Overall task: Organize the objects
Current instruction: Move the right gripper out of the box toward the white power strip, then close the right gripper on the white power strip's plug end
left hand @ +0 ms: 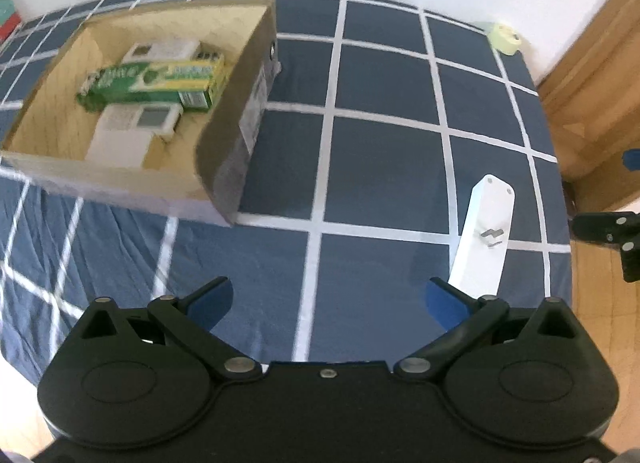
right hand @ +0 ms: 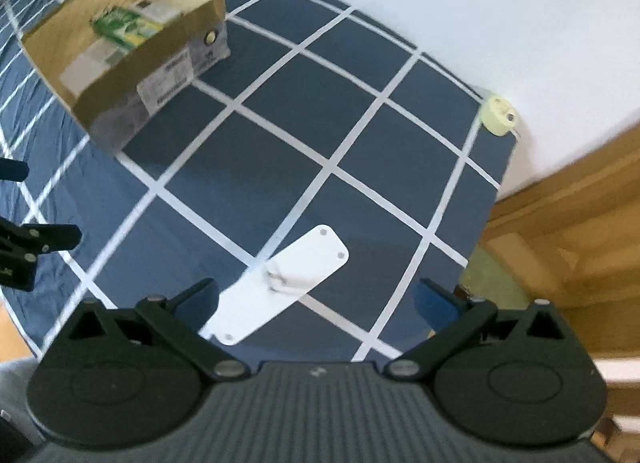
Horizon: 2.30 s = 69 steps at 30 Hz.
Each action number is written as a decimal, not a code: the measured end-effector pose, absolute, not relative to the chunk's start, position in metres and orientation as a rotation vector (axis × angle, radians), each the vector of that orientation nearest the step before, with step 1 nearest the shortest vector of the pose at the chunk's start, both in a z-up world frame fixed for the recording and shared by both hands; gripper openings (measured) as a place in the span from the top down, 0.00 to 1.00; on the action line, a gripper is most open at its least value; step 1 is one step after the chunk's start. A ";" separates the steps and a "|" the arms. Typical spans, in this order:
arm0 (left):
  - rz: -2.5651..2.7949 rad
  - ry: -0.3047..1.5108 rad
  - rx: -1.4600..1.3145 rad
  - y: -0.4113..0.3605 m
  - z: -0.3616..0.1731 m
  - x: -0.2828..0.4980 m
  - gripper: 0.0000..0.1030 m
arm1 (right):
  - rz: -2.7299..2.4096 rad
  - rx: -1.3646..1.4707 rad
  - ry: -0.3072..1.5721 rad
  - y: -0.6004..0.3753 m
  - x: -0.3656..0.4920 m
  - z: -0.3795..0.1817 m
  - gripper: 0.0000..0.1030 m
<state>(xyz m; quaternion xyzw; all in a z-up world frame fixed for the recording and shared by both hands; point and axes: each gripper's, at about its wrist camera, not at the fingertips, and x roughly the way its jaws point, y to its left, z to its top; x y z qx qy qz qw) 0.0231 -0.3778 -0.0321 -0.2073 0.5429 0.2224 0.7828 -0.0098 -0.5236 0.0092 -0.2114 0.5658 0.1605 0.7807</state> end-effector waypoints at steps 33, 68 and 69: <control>0.803 1.269 -0.732 -0.442 -0.109 0.057 0.00 | 0.844 -0.692 1.429 -0.507 0.074 -0.127 0.08; 0.714 1.243 -0.928 -0.469 -0.144 0.075 0.00 | 0.483 -0.269 1.525 -0.557 0.031 -0.132 0.16; 0.717 1.236 -0.942 -0.469 -0.145 0.076 0.00 | 0.491 -0.274 1.522 -0.557 0.030 -0.132 0.16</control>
